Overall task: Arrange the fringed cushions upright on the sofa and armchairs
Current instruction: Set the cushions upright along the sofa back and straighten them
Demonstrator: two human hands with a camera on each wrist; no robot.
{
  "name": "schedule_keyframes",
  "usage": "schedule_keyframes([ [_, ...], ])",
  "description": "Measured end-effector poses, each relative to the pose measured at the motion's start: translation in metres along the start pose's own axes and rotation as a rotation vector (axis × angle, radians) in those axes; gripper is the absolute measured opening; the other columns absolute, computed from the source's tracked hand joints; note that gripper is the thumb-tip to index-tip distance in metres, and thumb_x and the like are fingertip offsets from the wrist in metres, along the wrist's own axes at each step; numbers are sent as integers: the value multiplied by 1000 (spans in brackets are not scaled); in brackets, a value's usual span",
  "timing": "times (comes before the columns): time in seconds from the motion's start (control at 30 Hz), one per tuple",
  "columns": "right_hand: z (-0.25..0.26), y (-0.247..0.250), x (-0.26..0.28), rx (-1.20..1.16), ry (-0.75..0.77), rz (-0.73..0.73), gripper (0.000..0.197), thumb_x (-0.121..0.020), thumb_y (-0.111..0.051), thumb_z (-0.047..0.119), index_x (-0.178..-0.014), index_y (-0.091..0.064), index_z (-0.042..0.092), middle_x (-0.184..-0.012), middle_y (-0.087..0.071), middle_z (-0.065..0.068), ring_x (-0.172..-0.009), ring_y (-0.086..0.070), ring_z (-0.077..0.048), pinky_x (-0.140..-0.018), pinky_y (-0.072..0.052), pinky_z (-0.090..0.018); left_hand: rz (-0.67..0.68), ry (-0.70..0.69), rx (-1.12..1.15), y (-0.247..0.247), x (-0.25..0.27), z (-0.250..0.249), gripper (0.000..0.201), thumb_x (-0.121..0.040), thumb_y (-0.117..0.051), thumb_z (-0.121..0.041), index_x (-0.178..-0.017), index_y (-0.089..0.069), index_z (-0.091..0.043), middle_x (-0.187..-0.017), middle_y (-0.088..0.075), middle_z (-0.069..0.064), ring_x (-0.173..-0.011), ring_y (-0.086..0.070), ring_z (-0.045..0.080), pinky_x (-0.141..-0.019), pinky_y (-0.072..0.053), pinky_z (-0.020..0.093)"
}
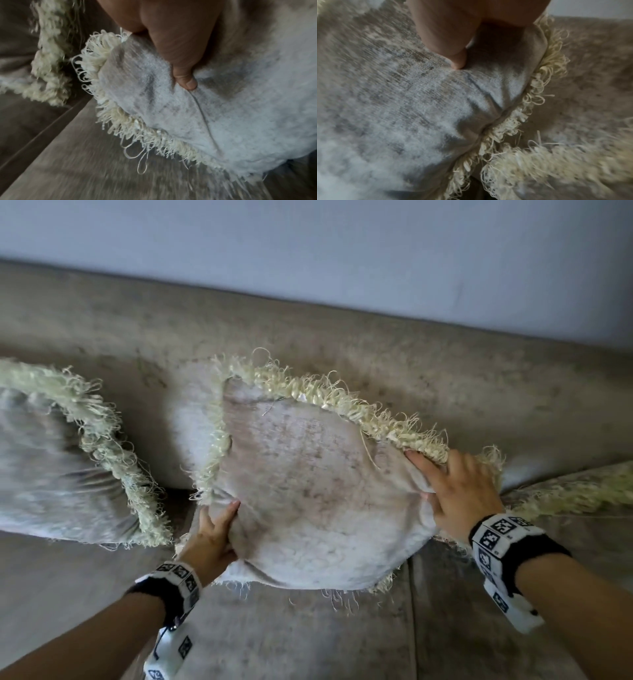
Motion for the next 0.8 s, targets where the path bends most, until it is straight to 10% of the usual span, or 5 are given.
schedule_keyframes([
  [0.43, -16, -24, 40, -330, -238, -63, 95, -71, -74, 3, -143, -19, 30, -97, -40, -14, -80, -29, -20, -72, -34, -35, -119, -343, -427, 142, -19, -82, 128, -51, -95, -18, -146, -13, -45, -102, -40, 18, -71, -51, 30, -68, -58, 48],
  [0.8, -14, -116, 51, -287, -388, 142, 86, -76, -64, 22, -141, -9, 34, -118, -33, -15, -103, -37, -35, -89, -38, -50, -121, -375, -651, 106, -49, -55, 136, -33, -97, -43, -146, -22, -35, -122, -39, 30, -103, -48, 49, -81, -49, 67],
])
Point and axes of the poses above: each hand's wrist, its own x-axis away from the middle knuckle, its own y-axis out of the back of the hand, z = x × y, the point moved 10 cm from there along -x, towards the middle knuckle
